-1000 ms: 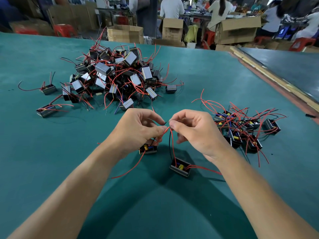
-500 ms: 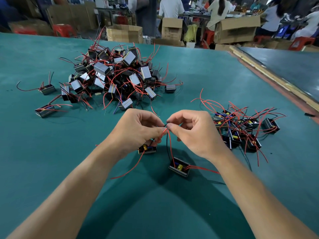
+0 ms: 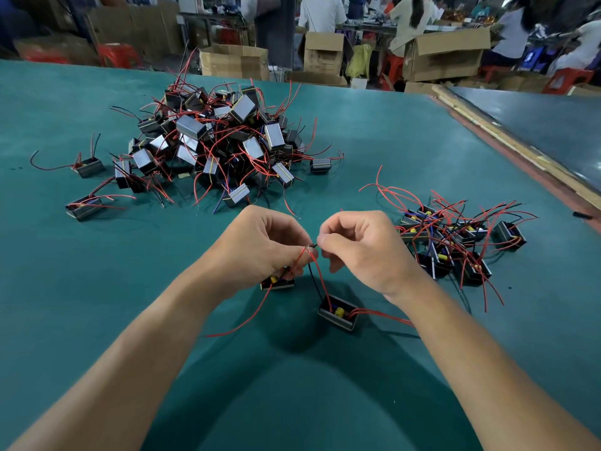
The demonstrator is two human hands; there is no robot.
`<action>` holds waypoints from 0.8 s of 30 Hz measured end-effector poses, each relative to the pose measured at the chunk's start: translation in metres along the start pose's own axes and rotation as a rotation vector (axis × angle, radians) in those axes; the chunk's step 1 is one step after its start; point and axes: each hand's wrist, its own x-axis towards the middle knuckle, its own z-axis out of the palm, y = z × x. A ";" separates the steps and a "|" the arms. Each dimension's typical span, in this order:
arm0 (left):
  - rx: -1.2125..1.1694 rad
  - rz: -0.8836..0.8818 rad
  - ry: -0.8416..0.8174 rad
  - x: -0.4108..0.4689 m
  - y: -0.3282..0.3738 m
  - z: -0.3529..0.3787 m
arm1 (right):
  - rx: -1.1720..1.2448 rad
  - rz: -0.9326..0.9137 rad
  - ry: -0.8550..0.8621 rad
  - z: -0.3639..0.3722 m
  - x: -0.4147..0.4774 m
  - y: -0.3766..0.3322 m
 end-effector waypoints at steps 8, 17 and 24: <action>0.005 0.018 -0.003 0.000 0.001 -0.001 | 0.316 0.291 -0.128 -0.001 -0.001 -0.009; 0.045 0.003 0.023 0.000 0.000 0.000 | 0.367 0.354 -0.174 -0.006 0.000 -0.009; 0.064 -0.005 0.018 -0.001 0.001 0.000 | 0.516 0.422 -0.284 -0.011 -0.001 -0.011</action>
